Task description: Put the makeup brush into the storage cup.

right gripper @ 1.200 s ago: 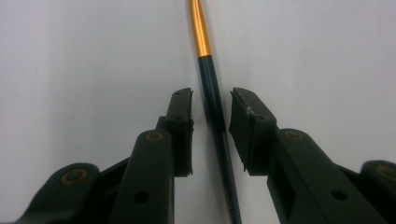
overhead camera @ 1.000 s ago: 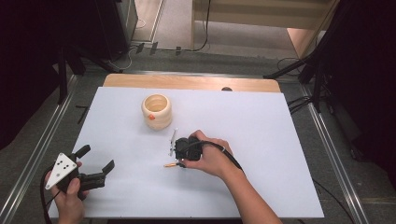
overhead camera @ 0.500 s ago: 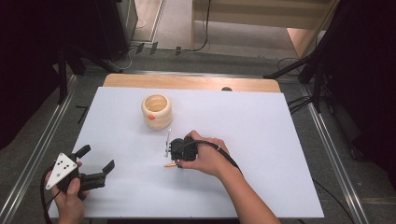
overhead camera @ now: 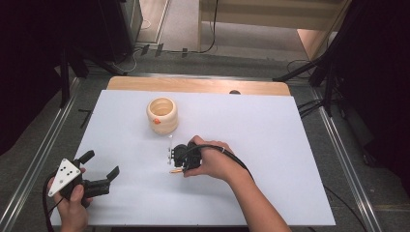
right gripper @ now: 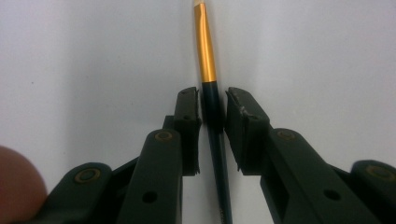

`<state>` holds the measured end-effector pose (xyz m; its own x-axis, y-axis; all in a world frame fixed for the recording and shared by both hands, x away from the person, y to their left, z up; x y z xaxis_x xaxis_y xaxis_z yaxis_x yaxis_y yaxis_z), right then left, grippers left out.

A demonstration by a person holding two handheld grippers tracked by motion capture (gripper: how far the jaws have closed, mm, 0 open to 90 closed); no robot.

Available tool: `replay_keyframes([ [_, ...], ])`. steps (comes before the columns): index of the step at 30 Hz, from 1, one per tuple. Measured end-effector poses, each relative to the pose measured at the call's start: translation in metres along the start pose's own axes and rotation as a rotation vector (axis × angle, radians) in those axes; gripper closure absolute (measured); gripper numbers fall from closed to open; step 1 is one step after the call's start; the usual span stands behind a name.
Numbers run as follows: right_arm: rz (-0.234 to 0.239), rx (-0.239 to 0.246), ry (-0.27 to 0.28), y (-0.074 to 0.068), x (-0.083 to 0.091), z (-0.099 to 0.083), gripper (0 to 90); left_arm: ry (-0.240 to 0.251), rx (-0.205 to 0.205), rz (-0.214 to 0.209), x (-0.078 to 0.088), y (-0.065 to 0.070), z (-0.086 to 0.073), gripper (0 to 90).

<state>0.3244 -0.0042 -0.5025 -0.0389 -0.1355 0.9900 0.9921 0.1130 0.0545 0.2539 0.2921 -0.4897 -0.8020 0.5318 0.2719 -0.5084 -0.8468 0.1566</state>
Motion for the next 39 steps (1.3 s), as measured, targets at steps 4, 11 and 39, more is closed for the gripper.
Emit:
replay_keyframes([
  [4, 0.021, -0.014, -0.008, 0.002, 0.0, 0.001, 83.5, 0.0, 0.002, 0.002, 0.0, 0.0, 0.0, 0.0],
  [11, 0.033, -0.044, 0.013, 0.003, 0.0, 0.0, 84.7, 0.001, -0.001, 0.0, 0.0, 0.001, 0.0, 0.0],
  [39, -0.064, -0.201, 0.431, 0.009, 0.048, -0.026, 84.8, -0.001, 0.002, 0.004, -0.001, -0.001, 0.0, 0.0],
])
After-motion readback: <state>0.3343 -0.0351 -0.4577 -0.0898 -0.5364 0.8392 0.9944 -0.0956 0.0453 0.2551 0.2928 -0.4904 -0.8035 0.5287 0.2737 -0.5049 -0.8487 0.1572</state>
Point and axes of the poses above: each handheld gripper's, and its own axes: x roughly backward along the jaws, z roughly out of its top, y roughly to its right, the point moved 3 cm from there along -x, roughly forward along the jaws, and after that the axes turned 9 degrees about x, right-handed, at the moved point
